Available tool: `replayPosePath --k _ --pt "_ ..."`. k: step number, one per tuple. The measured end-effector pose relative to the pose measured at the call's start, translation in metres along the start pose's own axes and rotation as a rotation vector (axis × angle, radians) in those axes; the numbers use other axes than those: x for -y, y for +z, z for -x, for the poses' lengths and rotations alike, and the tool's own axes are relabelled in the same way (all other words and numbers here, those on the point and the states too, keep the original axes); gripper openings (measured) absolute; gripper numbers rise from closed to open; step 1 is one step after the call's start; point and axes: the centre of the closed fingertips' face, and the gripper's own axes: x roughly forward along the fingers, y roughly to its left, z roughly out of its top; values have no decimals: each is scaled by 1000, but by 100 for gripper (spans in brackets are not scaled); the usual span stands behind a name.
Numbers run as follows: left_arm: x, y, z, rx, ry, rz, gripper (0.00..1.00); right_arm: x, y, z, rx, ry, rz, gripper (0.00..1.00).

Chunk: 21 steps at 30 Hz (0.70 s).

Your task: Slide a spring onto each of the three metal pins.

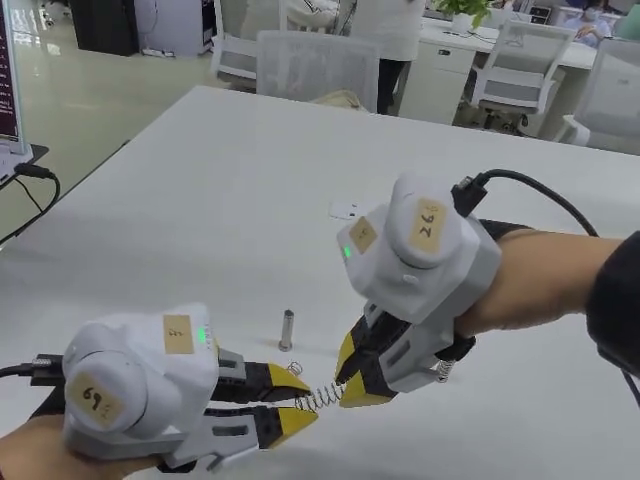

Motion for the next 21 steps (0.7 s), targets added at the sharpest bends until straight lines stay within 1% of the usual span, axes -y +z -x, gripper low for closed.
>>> replayPosePath --k 8,21 --pt "1 1 -2 5 -2 1 3 -1 14 7 28 -11 19 7" --pt "1 2 -2 8 0 -2 3 -1 27 8 41 -18 37 7"
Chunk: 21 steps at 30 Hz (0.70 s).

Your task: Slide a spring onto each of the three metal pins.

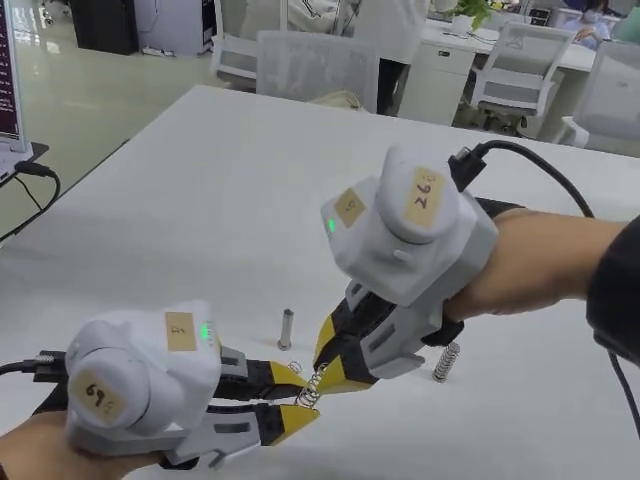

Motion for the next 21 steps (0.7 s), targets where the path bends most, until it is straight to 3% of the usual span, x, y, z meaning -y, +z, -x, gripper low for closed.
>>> replayPosePath --k 21 --pt "4 1 -3 -1 -15 -5 3 -3 1 -1 -24 14 6 7"
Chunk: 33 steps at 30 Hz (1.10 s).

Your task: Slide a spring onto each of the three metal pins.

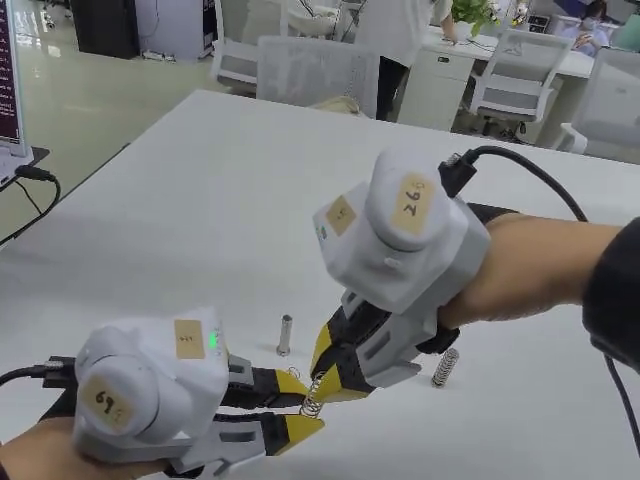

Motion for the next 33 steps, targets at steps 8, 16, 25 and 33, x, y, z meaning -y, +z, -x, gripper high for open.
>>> replayPosePath --k 8,16,25,33 --pt "1 -1 0 -5 -5 1 5 0 -2 -1 -11 6 -3 7" --pt "0 -1 0 -2 -1 32 16 2 -3 1 -21 4 -2 7" --pt "-3 -1 1 7 6 70 25 8 -11 3 -37 -4 -14 7" --pt "-7 -5 0 4 16 108 36 15 -19 11 -46 -20 -29 7"
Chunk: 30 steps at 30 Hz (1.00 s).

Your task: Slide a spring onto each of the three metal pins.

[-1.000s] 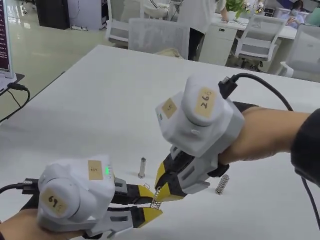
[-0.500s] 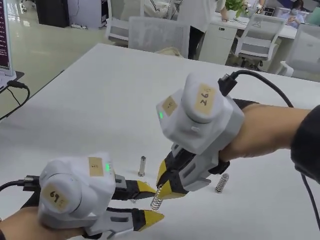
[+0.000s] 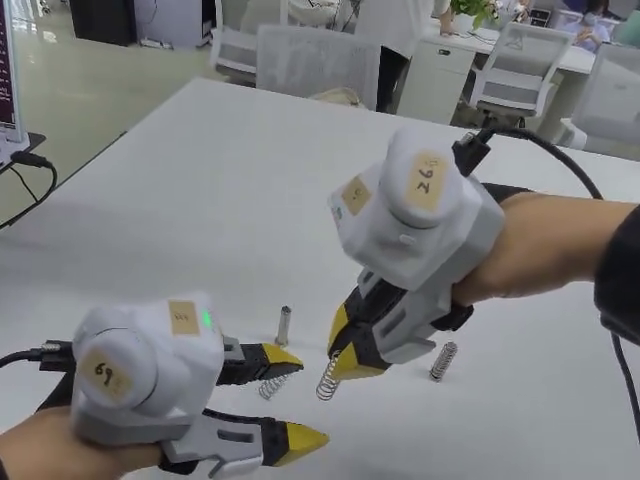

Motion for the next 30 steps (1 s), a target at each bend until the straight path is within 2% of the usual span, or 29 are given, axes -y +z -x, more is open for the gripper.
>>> replayPosePath --k 5,9,12,21,30 --pt "-3 -1 0 -1 9 26 46 5 -5 5 0 -16 -13 7" --pt "-7 -3 -1 0 30 53 59 8 -7 9 -1 -28 -19 7" --pt "-9 -3 0 4 42 61 65 11 -10 11 -3 -39 -25 7" --pt "-15 -6 4 18 70 96 78 18 -13 17 6 -57 -43 7" --pt "-22 -11 10 28 103 112 84 27 -18 22 6 -67 -53 7"
